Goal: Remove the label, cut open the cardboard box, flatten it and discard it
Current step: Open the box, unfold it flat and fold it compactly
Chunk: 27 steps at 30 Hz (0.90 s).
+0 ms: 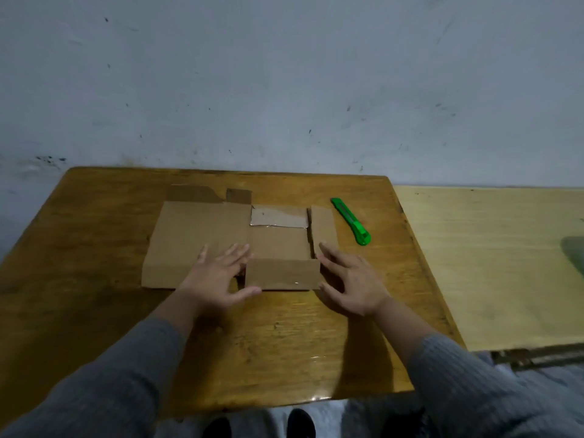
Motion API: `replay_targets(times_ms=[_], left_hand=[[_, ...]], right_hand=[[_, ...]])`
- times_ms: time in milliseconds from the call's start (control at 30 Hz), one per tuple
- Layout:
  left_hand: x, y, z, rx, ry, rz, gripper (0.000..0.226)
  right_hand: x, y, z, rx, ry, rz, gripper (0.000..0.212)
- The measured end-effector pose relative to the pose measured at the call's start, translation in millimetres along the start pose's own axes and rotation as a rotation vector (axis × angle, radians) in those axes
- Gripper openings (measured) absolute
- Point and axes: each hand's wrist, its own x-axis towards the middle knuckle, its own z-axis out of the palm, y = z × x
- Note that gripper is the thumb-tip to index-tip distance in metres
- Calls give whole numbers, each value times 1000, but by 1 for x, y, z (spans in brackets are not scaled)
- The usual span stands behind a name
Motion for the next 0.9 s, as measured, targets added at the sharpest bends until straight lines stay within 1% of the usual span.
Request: replay_targets(times_ms=[67,133,200,233,267,333,367,433,533,567,633,733,800,900], left_hand=[[0,2,2,-41,1,-49,119],[1,4,4,-83,5,-87,121],[2,8,7,-127,18,-119,120],[1,11,7,-151,39,-139,116],[1,14,8,-179,65,-166,105],[2,21,7,-261,124,-243,79],[5,24,7,-300,164,-279,73],[11,29,5,-342,222,-360,76],[24,33,1,-339,274,-477,81],[27,33,-1,-297,294,-480,80],[33,31,-4,-198,309,-421,73],[42,24,-9,-60,224,-320,61],[49,21,-10,-16,169,-300,60],[53,15,-11,-11,107,-289,66]], right_hand=[[2,5,-4,-37,-18,-61,99],[5,10,-5,-48,-8,-97,95],[7,11,-2,-20,25,-89,92],[8,10,0,3,51,-72,90],[11,8,2,33,75,-47,86],[15,2,4,145,110,29,69],[18,-1,4,215,124,70,61],[24,-7,4,298,160,134,56],[35,-13,5,298,205,226,62],[38,-14,4,290,216,242,62],[43,-16,3,242,215,244,58],[51,-17,0,187,177,245,50],[56,-21,-1,166,150,261,50],[60,-24,-1,170,117,286,53]])
